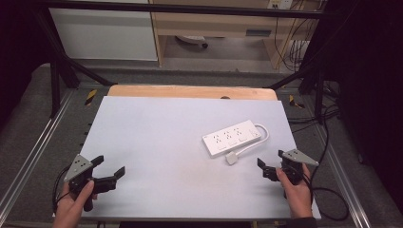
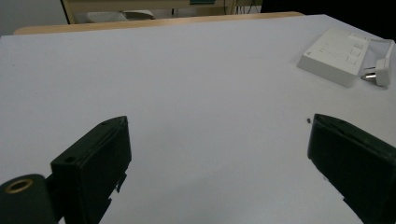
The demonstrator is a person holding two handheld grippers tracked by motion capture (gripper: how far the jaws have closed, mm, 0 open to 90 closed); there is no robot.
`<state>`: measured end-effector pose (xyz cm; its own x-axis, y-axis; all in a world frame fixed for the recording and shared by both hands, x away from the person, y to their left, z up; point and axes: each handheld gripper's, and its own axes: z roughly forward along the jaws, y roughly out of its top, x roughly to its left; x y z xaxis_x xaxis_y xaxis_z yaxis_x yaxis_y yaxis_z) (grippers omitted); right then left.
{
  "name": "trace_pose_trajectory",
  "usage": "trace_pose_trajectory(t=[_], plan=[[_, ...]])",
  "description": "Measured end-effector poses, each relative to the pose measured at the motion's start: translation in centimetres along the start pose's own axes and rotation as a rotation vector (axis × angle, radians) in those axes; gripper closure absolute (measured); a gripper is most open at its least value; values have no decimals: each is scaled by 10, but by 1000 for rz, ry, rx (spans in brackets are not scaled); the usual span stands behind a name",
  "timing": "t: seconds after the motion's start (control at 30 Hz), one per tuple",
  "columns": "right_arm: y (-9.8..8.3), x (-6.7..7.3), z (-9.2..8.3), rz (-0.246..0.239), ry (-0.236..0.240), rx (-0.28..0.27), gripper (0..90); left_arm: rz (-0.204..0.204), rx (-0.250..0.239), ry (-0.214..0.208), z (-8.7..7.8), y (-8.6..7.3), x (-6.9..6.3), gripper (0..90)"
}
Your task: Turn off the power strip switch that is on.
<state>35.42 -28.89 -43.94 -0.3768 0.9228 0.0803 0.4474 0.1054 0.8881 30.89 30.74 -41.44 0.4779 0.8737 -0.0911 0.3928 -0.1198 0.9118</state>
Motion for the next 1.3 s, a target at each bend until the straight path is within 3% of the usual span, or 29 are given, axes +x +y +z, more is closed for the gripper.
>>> trace_pose_trajectory(t=[0.17,0.33,0.57,0.73,0.9,1.17,1.3], plan=[[1,-1,1,13,-1,3,63,-9,4,-5,1,-1,1,59],[6,3,-4,-6,15,-42,71,-17,13,-15,3,-1,1,60],[8,5,-7,-9,19,-55,57,-20,20,-18,4,-2,1,69],[10,8,-8,-17,24,-52,46,7,20,-14,3,-2,-2,63],[18,9,-12,-25,80,-28,43,10,20,-8,2,-1,-1,61],[25,6,-18,3,60,-60,42,12,20,-10,2,-1,-1,58],[31,11,-19,-20,62,-56,38,11,18,-12,1,-1,-1,58]])
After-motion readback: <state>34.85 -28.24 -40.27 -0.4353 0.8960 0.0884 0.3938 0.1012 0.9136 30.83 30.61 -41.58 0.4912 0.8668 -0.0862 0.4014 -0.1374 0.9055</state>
